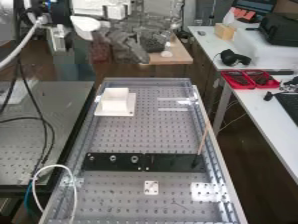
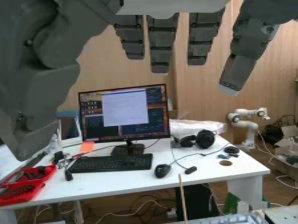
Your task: Grab the larger nut and place it in the white container
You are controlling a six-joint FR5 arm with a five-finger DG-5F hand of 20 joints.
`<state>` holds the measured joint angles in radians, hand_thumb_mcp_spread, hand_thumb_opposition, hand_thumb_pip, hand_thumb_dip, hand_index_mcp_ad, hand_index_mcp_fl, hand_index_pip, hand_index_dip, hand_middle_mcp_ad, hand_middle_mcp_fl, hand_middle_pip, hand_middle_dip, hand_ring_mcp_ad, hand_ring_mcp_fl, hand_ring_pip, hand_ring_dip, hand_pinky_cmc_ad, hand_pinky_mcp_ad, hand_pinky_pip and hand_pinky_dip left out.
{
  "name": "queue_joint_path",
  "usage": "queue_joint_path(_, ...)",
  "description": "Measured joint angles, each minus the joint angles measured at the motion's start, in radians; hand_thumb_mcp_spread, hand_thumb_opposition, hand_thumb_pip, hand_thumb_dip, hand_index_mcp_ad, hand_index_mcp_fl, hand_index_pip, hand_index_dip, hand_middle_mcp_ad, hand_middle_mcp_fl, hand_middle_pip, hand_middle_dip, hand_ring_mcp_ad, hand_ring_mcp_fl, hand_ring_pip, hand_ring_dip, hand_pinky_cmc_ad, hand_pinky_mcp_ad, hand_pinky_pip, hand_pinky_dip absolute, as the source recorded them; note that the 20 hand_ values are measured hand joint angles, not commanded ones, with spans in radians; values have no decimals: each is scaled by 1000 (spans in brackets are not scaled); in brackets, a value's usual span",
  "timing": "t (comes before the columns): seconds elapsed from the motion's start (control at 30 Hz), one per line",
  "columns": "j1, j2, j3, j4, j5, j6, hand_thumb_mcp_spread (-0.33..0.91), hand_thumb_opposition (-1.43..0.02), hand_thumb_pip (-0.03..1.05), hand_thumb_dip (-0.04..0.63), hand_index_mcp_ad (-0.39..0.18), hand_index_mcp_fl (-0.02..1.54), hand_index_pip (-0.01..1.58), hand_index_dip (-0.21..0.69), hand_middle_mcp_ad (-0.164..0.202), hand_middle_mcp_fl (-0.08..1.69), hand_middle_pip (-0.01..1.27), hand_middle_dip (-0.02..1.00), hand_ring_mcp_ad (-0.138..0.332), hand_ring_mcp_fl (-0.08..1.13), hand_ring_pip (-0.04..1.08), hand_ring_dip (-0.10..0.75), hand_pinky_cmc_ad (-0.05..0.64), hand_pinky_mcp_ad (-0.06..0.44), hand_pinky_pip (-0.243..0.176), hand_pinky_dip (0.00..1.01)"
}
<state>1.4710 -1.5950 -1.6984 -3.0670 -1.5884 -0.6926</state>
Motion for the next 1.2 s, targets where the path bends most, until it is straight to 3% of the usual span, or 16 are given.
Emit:
queue_joint_path(0.37, -83, 7, -172, 168, -22, 17, 227, -803, 600, 99, -9, 56, 113, -42, 61, 126, 138, 253, 178, 16, 103, 188, 428, 379, -91, 756)
queue_joint_path(0.43, -106, 1, -199, 186, -30, 19, 227, -803, 656, 108, -12, 58, 180, -56, 58, 122, 138, 253, 178, 16, 103, 187, 428, 379, -91, 756)
queue_joint_path(0.87, -186, -54, -304, 288, -70, 20, 222, -834, 709, 145, -77, 61, 621, -98, 58, 72, 138, 253, 178, 12, 99, 187, 428, 377, -91, 756)
queue_joint_path(1.2, -202, -141, -384, 447, -92, 38, 239, -867, 721, 145, -106, 38, 1025, -103, 61, 5, 138, 253, 176, 0, 101, 188, 424, 377, -89, 756)
